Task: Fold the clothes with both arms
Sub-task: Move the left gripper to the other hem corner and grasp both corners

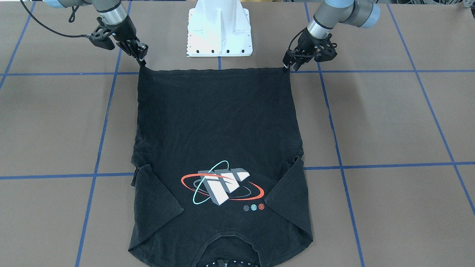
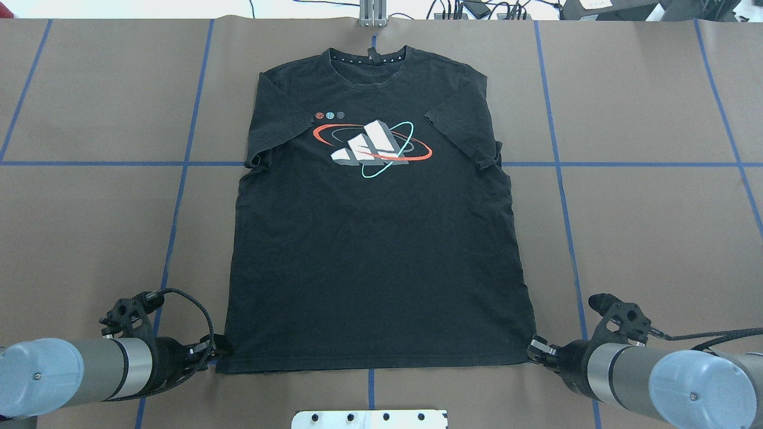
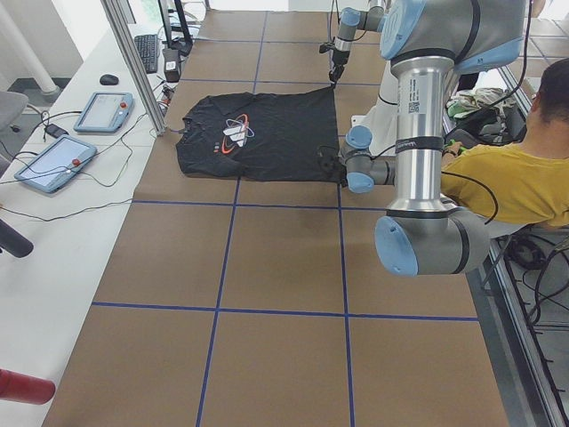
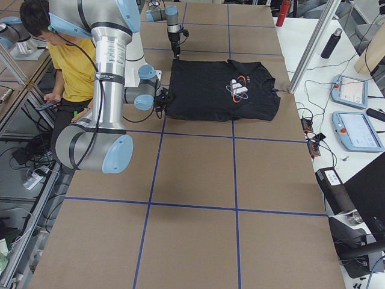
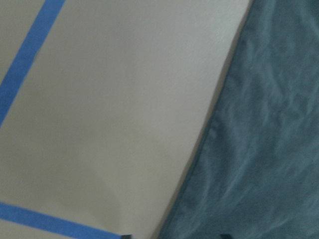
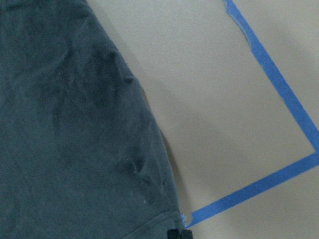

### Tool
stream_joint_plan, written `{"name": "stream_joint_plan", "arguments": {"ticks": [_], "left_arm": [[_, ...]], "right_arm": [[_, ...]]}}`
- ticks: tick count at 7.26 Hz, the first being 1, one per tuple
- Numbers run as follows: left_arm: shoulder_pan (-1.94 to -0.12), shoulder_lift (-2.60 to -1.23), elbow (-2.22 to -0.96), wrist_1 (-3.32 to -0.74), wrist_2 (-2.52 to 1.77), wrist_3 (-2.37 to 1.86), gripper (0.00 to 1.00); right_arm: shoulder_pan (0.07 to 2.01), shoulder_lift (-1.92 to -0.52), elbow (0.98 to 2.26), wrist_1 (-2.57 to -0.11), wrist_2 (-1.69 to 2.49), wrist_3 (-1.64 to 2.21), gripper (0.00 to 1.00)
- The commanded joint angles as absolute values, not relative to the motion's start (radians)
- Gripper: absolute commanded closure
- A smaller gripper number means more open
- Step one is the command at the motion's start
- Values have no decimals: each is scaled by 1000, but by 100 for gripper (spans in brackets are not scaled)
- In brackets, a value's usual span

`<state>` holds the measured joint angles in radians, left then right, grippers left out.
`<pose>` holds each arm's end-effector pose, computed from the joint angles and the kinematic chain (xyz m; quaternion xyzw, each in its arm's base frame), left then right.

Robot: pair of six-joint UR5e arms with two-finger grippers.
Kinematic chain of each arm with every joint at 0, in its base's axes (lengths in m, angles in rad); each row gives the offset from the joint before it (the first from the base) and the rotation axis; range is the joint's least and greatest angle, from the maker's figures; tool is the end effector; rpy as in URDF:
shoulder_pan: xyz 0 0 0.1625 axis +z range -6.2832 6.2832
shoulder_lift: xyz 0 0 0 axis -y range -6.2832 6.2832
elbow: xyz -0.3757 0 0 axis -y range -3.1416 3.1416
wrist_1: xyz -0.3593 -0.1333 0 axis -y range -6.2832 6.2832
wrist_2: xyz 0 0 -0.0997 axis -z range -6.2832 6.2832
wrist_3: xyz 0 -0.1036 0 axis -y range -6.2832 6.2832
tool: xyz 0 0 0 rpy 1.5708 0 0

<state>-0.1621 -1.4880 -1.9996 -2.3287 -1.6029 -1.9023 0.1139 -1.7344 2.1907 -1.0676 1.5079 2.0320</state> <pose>0.4175 -0.2000 0.3726 -0.0580 0.5212 -0.1998 0.8276 -0.3847 -0.1847 0.3526 -0.0522 -0.4592 0.2654 0.8462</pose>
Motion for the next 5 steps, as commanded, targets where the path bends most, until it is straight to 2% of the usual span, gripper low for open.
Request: {"name": "stream_joint_plan", "arguments": {"ticks": [1,4,5], "left_arm": [[-152,-1488,-1997,-2326,-1601,-1904,58],[-138,-1488,-2000,-2326,-1603,-1904,58],[-137,-1488,-1997,-2326,-1603,-1904,63]], "right_arm": [[114,-1733,2191,-1068,1508,2033,100],[114,-1735,2191,-1068,1508,2033,100],[114,-1733,2191,-1068,1508,2033,100]]}}
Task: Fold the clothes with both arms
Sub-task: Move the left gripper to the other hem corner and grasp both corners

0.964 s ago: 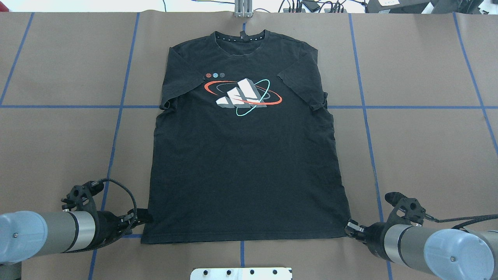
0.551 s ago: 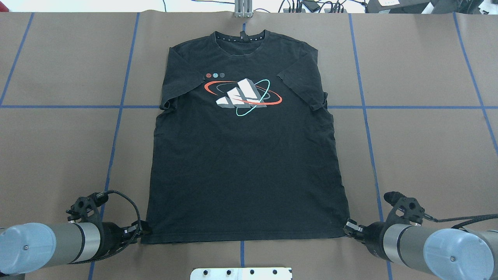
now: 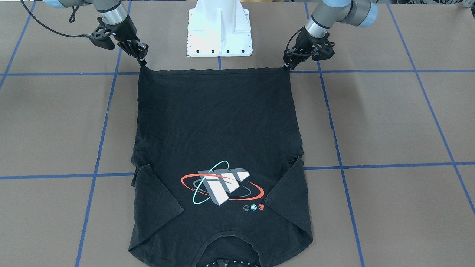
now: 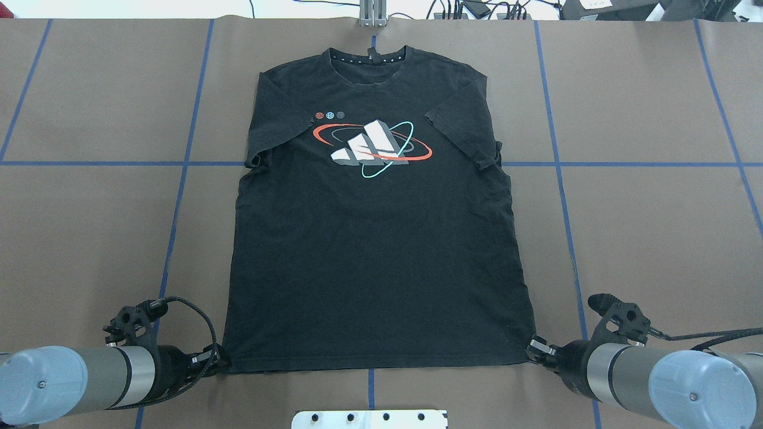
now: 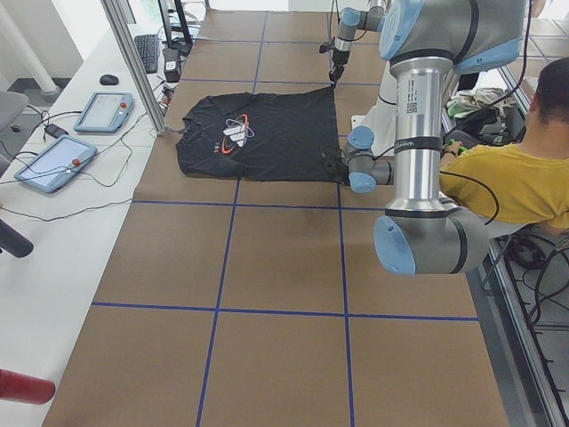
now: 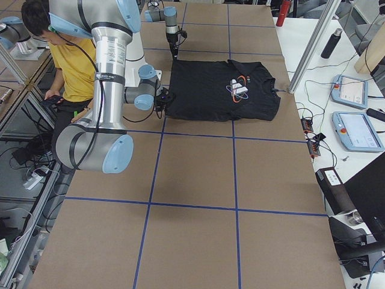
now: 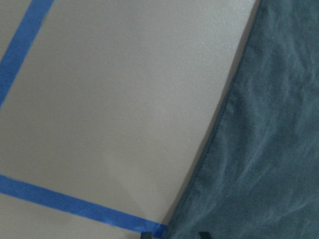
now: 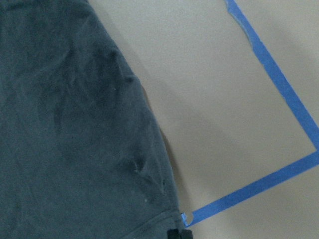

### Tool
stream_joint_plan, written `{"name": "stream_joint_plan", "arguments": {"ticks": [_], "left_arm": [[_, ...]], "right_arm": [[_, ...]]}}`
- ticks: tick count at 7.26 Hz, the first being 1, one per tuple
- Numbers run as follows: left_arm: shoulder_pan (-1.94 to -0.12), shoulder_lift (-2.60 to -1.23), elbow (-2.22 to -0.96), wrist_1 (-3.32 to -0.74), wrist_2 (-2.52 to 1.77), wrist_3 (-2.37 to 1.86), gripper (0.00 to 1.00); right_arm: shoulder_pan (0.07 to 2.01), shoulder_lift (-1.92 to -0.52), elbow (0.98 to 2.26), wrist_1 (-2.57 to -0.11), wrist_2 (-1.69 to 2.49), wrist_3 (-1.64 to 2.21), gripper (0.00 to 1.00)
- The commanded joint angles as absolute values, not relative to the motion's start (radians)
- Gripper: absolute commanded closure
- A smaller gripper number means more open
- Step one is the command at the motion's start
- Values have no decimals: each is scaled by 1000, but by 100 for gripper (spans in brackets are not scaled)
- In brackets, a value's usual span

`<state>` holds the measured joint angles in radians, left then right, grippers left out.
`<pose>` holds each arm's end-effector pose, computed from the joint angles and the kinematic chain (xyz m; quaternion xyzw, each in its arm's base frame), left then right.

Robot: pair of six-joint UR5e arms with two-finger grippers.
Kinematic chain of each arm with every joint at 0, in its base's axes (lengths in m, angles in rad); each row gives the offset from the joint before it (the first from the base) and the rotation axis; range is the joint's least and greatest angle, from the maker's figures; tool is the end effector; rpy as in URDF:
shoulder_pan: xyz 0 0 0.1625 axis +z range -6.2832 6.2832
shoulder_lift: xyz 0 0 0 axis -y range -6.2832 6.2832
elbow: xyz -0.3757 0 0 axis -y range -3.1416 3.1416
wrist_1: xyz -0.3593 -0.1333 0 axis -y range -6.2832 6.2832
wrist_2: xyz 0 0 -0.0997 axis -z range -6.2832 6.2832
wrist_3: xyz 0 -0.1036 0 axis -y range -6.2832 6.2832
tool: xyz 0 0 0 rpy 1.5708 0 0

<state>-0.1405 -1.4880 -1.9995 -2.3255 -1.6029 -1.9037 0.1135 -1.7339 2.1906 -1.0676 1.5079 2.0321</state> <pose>0.4218 -0.1909 0.3731 -0.0638 0.5191 -0.1917 0.8305 -0.3849 -0.1846 0.3524 -0.0524 -0.4594 0.2652 0.8461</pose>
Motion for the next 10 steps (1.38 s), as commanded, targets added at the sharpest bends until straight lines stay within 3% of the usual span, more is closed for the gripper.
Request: {"name": "stream_joint_plan", "arguments": {"ticks": [1,2,3,4,7,10], "left_arm": [[-135,-1486,-1997,-2326,-1603,-1908,66],[-133,-1486,-1999,-2326,-1603,-1908,69],[-133,-1486,-1997,-2326,-1603,-1908,78],[-133,-1486,-1999,-2324,-1605,-1908,100],[-141,-1477,-2043,-2316,-1620,-1907,100],[-158,-1366,-2271,-2318,-1736,-1908,100]], "right_arm": [[114,-1733,2191,-1068,1508,2033,100],[114,-1733,2191,-1068,1508,2033,100],[114,-1733,2191,-1068,1508,2033,100],[114,-1733,2191,-1068,1508,2033,100],[118,-1739,2209,-1068,1508,2033,100],[117,-1793,2446,-1297,1566,2071,100]]}}
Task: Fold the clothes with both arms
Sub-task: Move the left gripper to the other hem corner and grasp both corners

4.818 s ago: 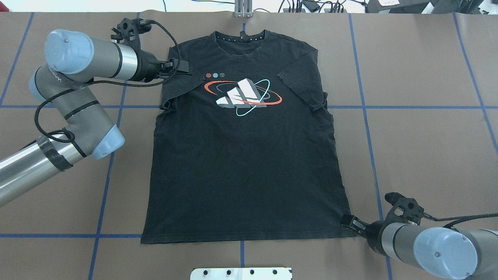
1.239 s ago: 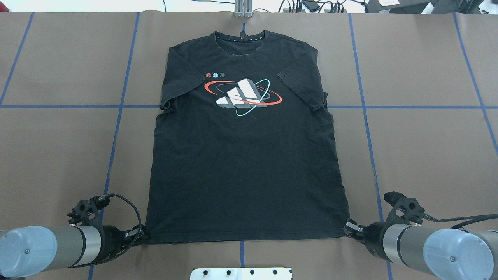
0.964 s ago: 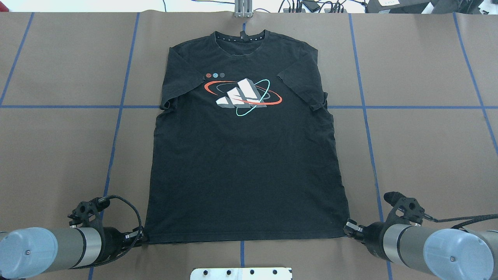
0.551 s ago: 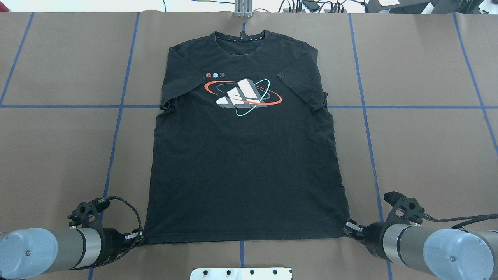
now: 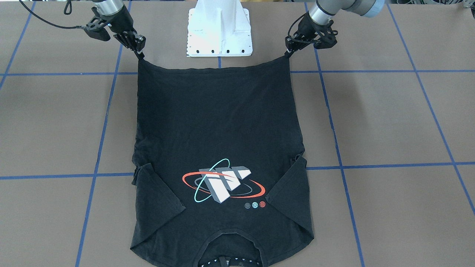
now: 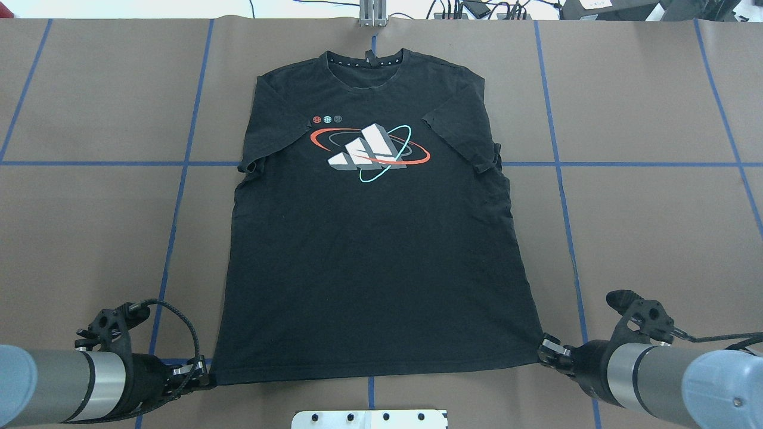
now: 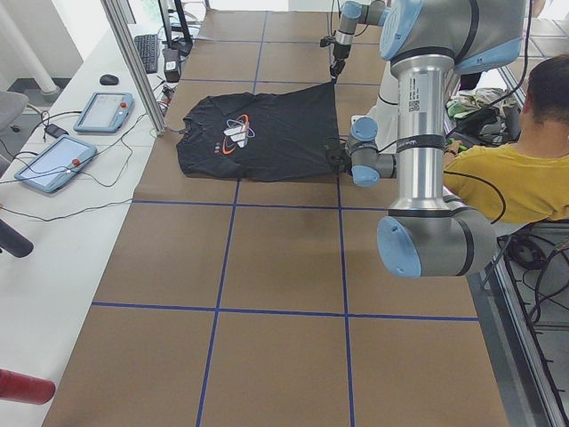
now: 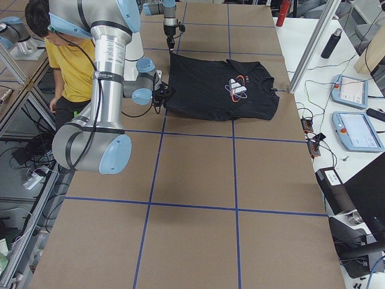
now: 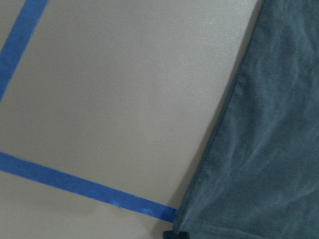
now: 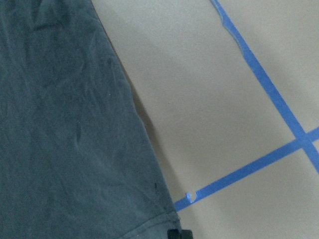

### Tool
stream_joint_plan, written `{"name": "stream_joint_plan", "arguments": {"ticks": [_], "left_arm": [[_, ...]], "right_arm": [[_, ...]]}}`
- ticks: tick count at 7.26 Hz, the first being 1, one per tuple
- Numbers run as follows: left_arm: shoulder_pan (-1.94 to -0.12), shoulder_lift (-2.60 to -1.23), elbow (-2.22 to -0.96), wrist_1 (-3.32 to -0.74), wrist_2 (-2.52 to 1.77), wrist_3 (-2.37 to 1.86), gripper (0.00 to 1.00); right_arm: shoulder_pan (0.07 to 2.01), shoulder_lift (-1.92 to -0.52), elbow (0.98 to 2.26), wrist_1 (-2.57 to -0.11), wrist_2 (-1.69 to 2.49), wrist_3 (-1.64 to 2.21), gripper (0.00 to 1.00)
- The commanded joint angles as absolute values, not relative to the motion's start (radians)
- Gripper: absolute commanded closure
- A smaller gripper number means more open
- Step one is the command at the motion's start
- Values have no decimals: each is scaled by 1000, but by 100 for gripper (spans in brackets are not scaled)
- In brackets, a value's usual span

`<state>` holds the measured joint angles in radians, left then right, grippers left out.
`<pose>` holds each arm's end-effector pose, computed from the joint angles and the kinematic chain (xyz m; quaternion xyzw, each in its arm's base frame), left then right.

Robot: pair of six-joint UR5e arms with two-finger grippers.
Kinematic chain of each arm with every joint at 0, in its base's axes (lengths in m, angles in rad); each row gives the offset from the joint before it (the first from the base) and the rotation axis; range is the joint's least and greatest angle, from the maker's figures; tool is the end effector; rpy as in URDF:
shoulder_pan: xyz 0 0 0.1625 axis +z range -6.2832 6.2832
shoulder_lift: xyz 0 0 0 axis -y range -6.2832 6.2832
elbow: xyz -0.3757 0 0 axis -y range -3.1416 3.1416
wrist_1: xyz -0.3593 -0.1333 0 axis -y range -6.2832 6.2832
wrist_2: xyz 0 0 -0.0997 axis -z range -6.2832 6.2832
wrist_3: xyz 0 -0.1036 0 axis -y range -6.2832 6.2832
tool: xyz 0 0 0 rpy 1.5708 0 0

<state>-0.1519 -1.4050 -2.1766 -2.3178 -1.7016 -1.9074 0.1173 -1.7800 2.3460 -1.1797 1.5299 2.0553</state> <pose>0.3730 -0.1783 0.3260 -0.1054 0.5507 -0.1646 0.8115 -0.3487 -0.1796 0.3154 -0.0662 -0.4560 0.2720 0.8448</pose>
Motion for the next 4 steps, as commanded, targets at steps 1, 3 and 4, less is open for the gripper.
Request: {"name": "stream_joint_plan", "arguments": {"ticks": [1,3,4], "left_arm": [[-184,-1355,-2336,-2318,-1750,-1908,100],[-253,-1387,-2342,-2318,-1781,-1907,100],[-326,-1431,-2330,-2318,-1799,-1892,100]], "right_arm": [[117,-1793,2488,-1339,1578,2071,100],[132,-1783,2508,-1345,1604,2066,100],[176,-1772,2504,-1347,1608,2057,100]]}}
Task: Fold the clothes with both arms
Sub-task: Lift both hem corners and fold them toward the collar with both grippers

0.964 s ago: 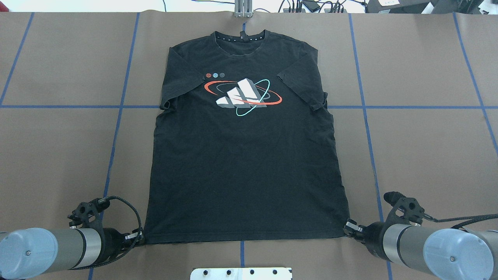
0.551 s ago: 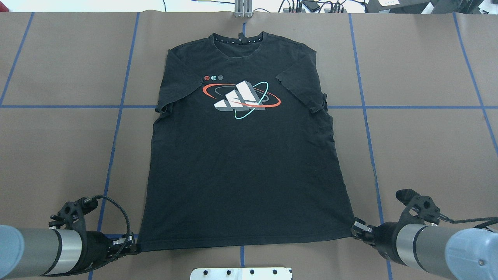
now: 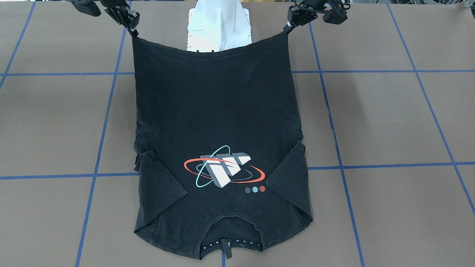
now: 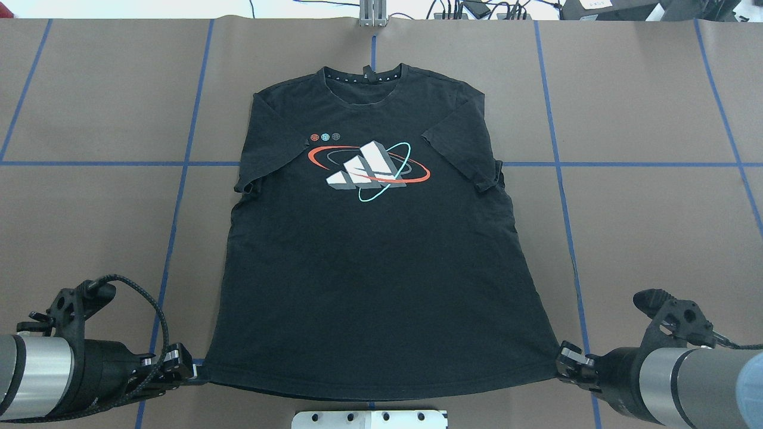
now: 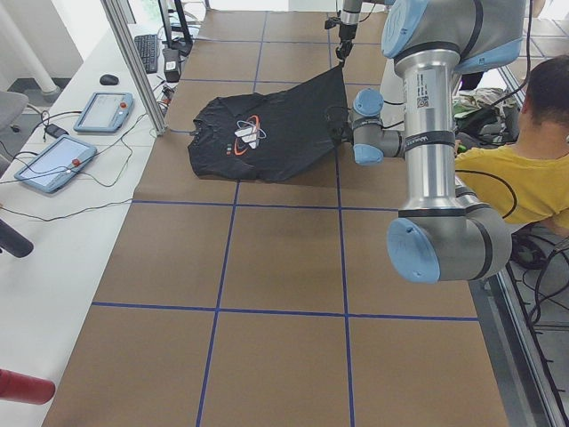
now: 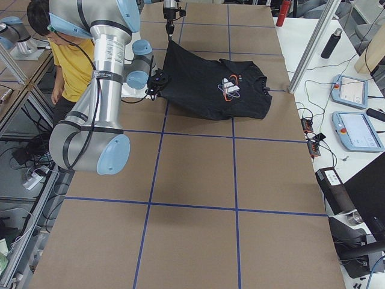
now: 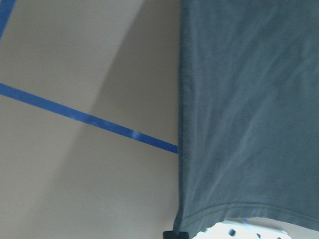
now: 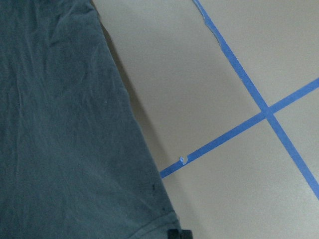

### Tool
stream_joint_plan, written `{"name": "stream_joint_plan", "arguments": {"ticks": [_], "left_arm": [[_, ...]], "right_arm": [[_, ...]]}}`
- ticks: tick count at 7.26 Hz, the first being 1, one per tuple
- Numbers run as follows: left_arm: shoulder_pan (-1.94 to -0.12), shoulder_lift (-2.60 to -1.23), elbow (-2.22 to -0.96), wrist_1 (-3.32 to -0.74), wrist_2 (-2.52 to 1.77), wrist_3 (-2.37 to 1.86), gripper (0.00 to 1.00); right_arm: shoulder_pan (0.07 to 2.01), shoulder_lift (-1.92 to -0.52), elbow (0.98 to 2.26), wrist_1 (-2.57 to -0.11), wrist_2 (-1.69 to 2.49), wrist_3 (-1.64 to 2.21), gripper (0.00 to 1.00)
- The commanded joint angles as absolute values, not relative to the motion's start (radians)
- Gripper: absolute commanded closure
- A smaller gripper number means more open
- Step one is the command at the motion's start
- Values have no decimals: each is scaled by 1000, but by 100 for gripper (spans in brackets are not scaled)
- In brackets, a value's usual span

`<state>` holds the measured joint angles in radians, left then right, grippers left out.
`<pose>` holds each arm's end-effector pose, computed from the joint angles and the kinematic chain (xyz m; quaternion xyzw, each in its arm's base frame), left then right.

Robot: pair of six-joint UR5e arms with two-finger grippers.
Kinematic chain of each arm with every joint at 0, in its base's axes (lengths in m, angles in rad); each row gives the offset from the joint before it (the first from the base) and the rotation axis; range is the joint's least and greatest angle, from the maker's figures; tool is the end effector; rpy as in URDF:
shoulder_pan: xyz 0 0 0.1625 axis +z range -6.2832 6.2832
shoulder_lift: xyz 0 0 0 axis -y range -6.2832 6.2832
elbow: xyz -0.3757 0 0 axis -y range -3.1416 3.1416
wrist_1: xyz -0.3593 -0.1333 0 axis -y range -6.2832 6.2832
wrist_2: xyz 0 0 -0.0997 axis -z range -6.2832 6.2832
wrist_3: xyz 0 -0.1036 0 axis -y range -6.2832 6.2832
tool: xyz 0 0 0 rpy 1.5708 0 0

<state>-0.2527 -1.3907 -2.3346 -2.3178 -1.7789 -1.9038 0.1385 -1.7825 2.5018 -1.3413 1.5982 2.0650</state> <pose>0.3154 -0.1970 0.2614 -0.1063 0.6102 -0.1645 0.7676 -0.3124 -0.1753 0.2724 -0.0928 -0.4474 0.2708 0.8473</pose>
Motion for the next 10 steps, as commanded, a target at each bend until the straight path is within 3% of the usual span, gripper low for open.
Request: {"name": "stream_joint_plan", "arguments": {"ticks": [1,3,4,7,9,10], "left_arm": [[-380,-1460,-2292,-2316,-1798,-1890,100],[-498,-1566,-2168,-2315,-1801,-1831,100],[-540,-1601,-2136,-2286,-1801,-1733,100],[-679,-1667,-2048,-2210,-1818,-1527,100],[-751,-1851,-1819,-2212,-1818,-1517,100],[-762,-1883,-1765,-2217,-1813,-1516,100]], "right_arm": [[245,-1693,2484,-1402,1617,2019,100],[468,-1361,2356,-1707,1759,1849,100],[574,-1262,2261,-1747,1832,1794,100],[768,-1159,2040,-1735,1937,1607,100],[834,-1096,1895,-1733,1944,1499,100],[850,-1062,1841,-1732,1944,1484,100]]}}
